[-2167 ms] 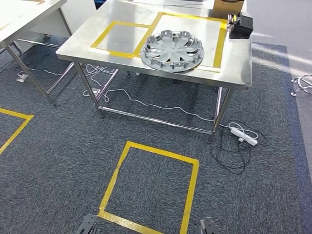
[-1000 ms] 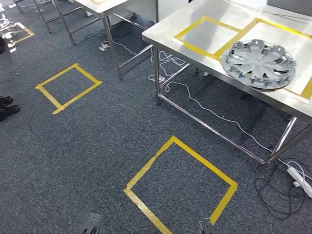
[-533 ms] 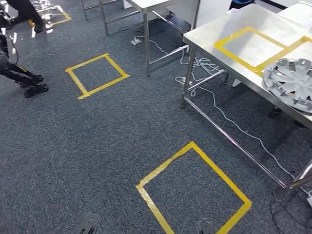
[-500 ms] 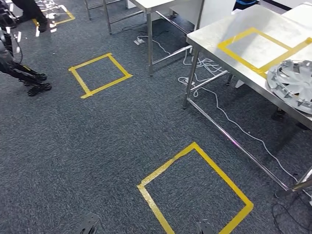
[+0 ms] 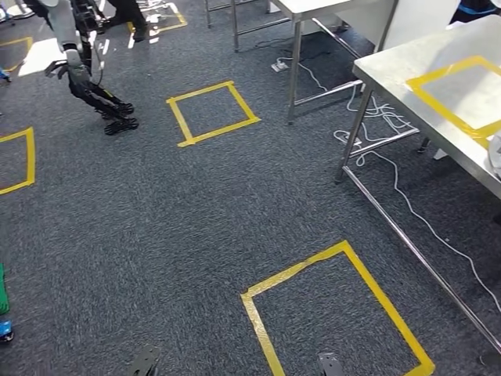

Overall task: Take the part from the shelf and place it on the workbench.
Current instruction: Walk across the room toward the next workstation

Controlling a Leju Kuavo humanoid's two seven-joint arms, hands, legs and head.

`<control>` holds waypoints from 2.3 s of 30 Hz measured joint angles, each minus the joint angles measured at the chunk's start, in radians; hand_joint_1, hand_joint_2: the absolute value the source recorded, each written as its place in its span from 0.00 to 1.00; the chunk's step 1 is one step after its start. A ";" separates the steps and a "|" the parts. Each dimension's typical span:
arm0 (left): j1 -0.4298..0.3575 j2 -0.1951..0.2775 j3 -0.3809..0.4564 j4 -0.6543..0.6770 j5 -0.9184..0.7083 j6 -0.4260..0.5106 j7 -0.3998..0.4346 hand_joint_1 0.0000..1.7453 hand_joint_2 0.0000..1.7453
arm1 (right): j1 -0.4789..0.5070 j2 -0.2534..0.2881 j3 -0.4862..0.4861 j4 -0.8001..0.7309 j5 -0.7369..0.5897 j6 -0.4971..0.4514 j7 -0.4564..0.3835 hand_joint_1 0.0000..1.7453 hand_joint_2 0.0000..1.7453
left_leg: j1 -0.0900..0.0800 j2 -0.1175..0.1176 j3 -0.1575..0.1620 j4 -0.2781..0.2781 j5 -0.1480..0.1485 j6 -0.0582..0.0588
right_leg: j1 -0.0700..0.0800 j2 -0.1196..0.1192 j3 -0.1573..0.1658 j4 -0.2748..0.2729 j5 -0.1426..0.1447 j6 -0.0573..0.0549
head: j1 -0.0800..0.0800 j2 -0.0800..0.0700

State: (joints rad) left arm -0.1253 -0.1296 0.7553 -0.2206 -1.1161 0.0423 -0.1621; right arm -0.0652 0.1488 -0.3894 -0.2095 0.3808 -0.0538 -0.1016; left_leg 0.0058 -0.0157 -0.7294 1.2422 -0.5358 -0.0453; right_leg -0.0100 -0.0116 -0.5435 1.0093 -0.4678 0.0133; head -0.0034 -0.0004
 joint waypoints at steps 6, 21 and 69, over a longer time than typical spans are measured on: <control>0.001 -0.003 0.000 0.000 -0.004 0.000 0.004 0.00 0.00 | -0.004 -0.001 0.000 0.000 0.005 -0.002 0.004 0.00 0.00 | -0.005 0.080 0.127 -0.218 0.113 0.009 | 0.009 -0.076 0.009 0.002 -0.013 0.013 | -0.001 0.000; 0.006 -0.004 0.000 0.000 -0.003 -0.001 0.010 0.00 0.00 | 0.005 -0.001 0.000 0.002 0.011 -0.009 0.013 0.00 0.00 | -0.003 -0.090 0.140 -0.248 0.120 0.045 | -0.007 0.079 -0.019 0.051 -0.020 0.040 | 0.015 0.000; 0.009 -0.030 0.002 0.000 0.008 -0.005 0.008 0.00 0.00 | 0.012 -0.030 0.000 0.008 0.081 -0.040 0.030 0.00 0.00 | -0.014 0.082 0.141 -0.237 0.100 0.022 | 0.009 -0.092 0.006 0.015 -0.023 0.025 | -0.007 0.000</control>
State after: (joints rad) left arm -0.1163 -0.1600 0.7576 -0.2205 -1.1076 0.0373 -0.1536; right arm -0.0528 0.1187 -0.3899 -0.2014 0.4619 -0.0938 -0.0720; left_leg -0.0085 0.0667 -0.5886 1.0054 -0.4357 -0.0234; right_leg -0.0009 -0.1036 -0.5370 1.0247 -0.4909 0.0388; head -0.0102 -0.0004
